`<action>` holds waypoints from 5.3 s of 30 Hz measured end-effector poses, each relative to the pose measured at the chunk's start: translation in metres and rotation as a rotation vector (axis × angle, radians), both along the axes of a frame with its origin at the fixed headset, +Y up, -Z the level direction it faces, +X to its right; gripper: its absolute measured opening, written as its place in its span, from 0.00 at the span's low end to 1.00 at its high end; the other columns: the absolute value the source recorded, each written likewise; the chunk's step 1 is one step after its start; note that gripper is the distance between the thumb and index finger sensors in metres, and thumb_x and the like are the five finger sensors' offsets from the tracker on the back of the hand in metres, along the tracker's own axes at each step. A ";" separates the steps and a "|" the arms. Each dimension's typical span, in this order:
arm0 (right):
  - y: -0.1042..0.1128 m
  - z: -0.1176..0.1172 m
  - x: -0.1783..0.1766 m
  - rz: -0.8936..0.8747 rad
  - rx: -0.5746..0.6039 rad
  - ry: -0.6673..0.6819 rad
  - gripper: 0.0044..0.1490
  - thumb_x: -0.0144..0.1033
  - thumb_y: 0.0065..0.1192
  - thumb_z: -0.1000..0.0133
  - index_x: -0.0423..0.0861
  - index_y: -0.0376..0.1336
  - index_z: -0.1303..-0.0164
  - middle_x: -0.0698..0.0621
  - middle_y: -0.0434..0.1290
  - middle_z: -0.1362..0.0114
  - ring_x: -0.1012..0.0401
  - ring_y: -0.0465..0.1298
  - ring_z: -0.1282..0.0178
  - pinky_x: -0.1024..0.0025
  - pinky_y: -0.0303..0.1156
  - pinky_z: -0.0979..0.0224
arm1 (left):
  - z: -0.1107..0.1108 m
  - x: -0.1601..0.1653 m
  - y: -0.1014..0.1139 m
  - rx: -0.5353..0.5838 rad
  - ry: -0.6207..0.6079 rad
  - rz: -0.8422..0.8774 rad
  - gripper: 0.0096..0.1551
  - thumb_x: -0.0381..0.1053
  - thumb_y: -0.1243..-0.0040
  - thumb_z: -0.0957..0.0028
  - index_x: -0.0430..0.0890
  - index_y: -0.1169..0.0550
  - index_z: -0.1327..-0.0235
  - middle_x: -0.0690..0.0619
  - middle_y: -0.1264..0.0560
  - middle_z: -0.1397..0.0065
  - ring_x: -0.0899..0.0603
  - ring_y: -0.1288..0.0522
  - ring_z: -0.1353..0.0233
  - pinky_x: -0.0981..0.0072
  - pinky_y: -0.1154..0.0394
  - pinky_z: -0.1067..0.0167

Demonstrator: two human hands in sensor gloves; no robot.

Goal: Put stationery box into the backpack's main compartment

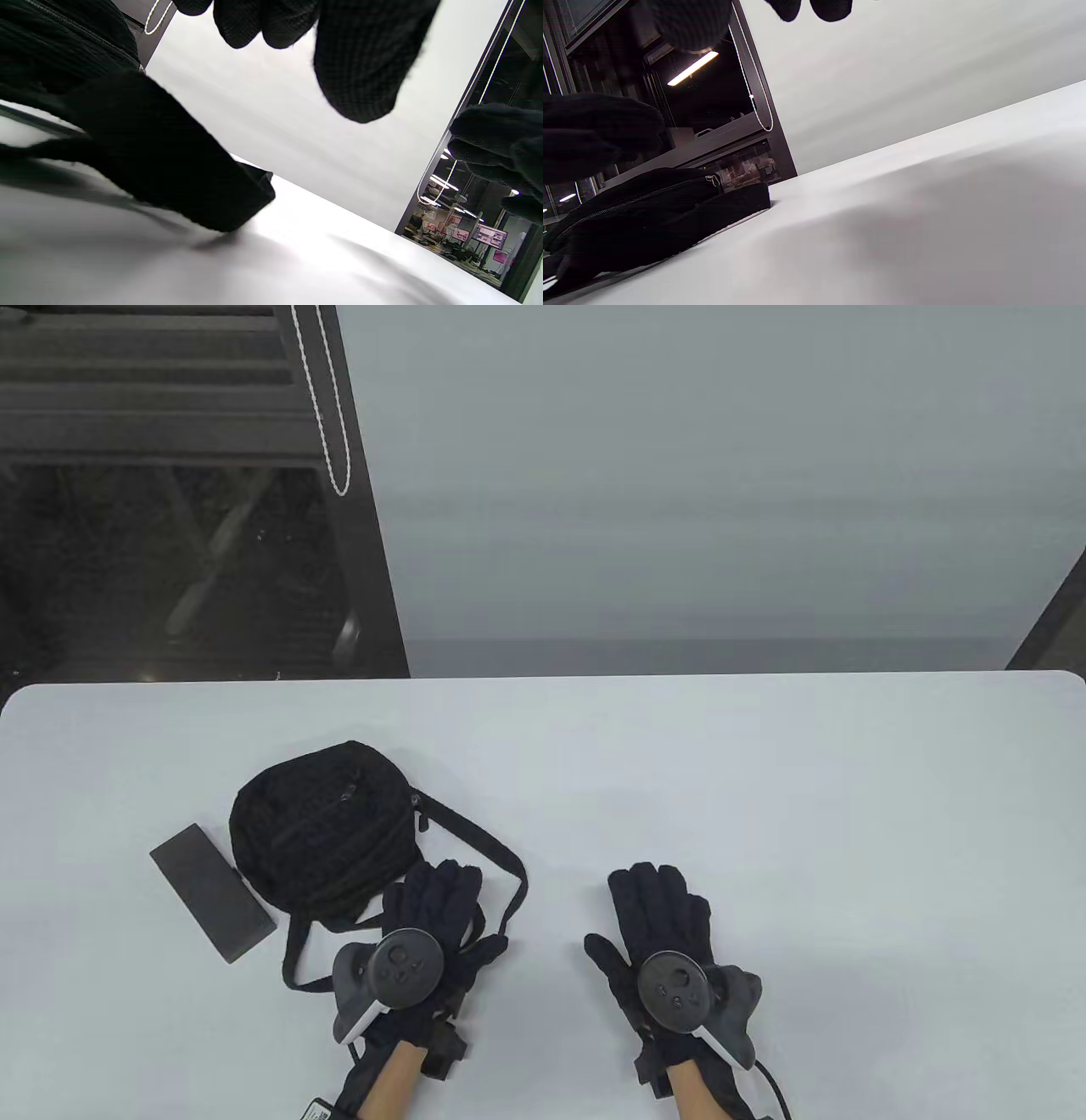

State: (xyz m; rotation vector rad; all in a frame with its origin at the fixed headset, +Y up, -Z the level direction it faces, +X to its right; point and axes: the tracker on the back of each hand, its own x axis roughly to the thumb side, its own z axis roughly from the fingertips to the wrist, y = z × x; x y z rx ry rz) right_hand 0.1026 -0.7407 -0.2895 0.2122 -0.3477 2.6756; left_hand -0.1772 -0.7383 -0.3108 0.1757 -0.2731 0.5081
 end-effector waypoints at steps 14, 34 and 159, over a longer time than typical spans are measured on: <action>0.003 0.001 0.002 -0.035 0.009 0.003 0.48 0.64 0.54 0.41 0.60 0.42 0.15 0.54 0.43 0.09 0.52 0.42 0.12 0.45 0.42 0.18 | 0.001 -0.001 0.001 0.005 -0.005 0.002 0.47 0.59 0.26 0.49 0.49 0.35 0.18 0.43 0.41 0.15 0.32 0.50 0.16 0.38 0.56 0.25; 0.005 0.002 0.002 -0.089 0.032 0.026 0.47 0.64 0.53 0.40 0.60 0.41 0.15 0.54 0.42 0.09 0.52 0.42 0.12 0.46 0.42 0.17 | 0.001 -0.064 0.039 0.050 0.001 0.072 0.44 0.56 0.27 0.46 0.50 0.34 0.18 0.44 0.41 0.15 0.33 0.50 0.15 0.39 0.57 0.24; 0.151 0.035 -0.066 -0.156 0.225 0.294 0.38 0.62 0.58 0.41 0.62 0.57 0.20 0.55 0.67 0.18 0.50 0.64 0.17 0.42 0.60 0.21 | 0.006 -0.050 0.042 0.185 -0.281 0.856 0.27 0.45 0.38 0.40 0.46 0.24 0.27 0.45 0.23 0.38 0.31 0.24 0.40 0.38 0.25 0.42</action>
